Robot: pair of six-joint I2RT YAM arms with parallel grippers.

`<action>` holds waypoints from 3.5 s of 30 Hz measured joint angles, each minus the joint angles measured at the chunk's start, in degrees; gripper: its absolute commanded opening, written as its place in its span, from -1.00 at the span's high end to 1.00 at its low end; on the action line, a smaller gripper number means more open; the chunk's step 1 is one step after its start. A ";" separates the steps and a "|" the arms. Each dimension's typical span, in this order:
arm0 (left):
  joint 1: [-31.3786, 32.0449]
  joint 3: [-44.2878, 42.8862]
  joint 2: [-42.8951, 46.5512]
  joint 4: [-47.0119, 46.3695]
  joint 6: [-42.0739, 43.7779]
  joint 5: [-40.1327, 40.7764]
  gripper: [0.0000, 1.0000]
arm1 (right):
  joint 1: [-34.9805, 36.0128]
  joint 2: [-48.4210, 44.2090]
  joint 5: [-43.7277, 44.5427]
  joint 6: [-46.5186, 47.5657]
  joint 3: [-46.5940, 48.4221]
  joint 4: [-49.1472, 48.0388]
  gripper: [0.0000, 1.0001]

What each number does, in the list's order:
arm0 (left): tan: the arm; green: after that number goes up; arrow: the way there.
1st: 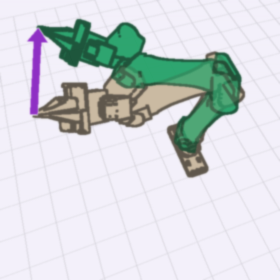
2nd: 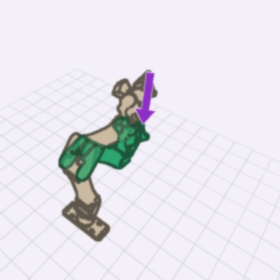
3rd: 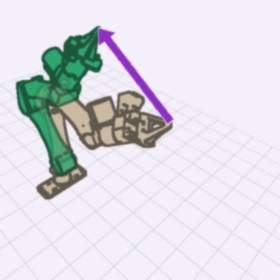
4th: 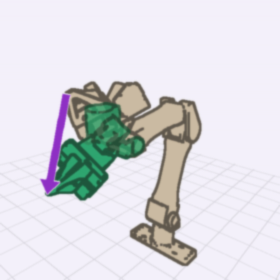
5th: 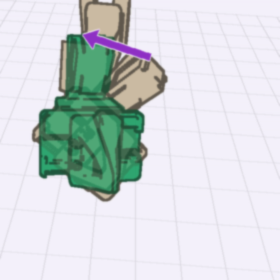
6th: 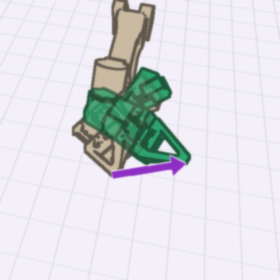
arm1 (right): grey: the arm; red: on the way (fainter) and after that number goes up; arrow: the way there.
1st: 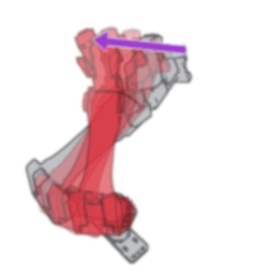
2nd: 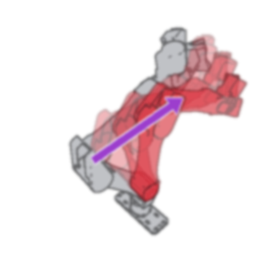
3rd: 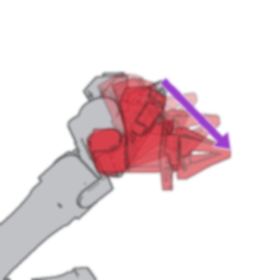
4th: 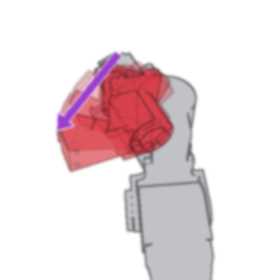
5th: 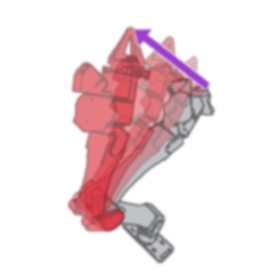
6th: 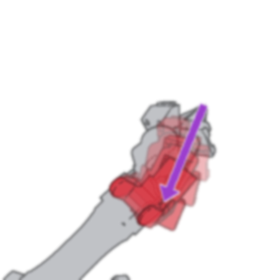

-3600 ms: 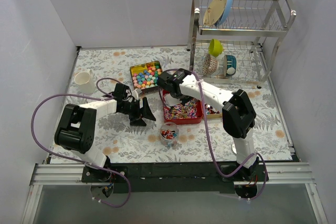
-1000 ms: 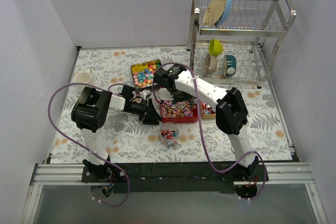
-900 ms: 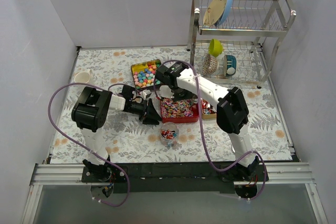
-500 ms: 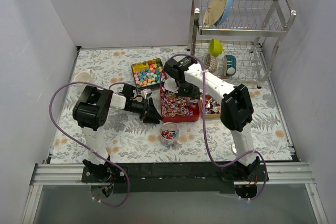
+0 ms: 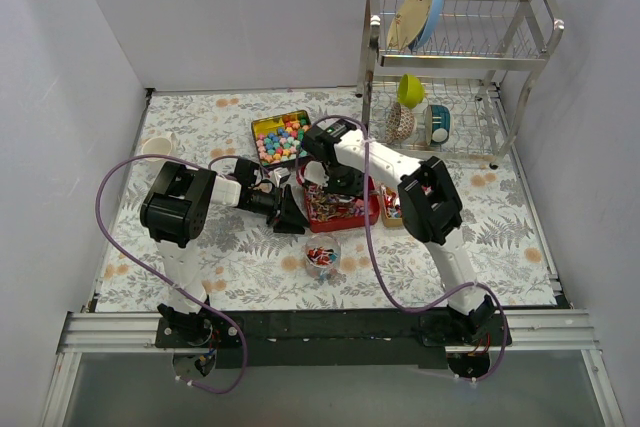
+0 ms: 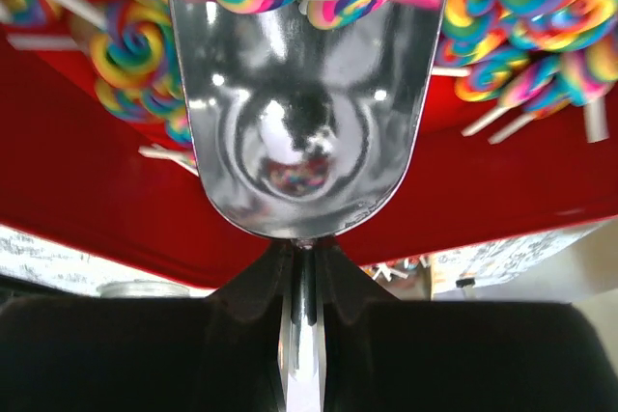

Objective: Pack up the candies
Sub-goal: Scoop the fake candies from the storage box, then place the fake candies in the packing bottle.

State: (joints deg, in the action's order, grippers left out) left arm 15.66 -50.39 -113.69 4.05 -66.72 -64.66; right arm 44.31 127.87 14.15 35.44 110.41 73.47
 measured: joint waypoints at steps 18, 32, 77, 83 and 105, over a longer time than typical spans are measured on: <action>0.13 0.63 0.85 0.70 0.09 1.07 0.17 | 0.00 5.49 -5.05 0.15 7.45 -4.07 0.97; -0.07 1.31 4.96 10.54 4.87 4.94 0.09 | -1.14 -1.55 -14.80 -3.45 -5.73 -18.27 0.97; -10.67 -15.78 9.97 44.11 29.42 7.43 -0.16 | -6.54 -33.77 -29.33 -0.17 -35.58 -42.05 0.97; -10.67 -15.78 10.82 42.53 28.98 9.81 -0.16 | -6.54 -38.32 -29.05 9.33 -35.50 -30.84 0.97; -14.23 -10.84 17.99 36.04 25.03 21.94 -0.20 | 9.57 -41.33 -5.90 26.12 -28.98 -5.86 0.97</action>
State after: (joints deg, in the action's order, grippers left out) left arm 1.43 -61.23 -95.70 40.10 -41.69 -42.72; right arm 53.89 86.54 8.25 61.56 81.43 67.61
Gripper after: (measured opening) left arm 0.600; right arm 0.166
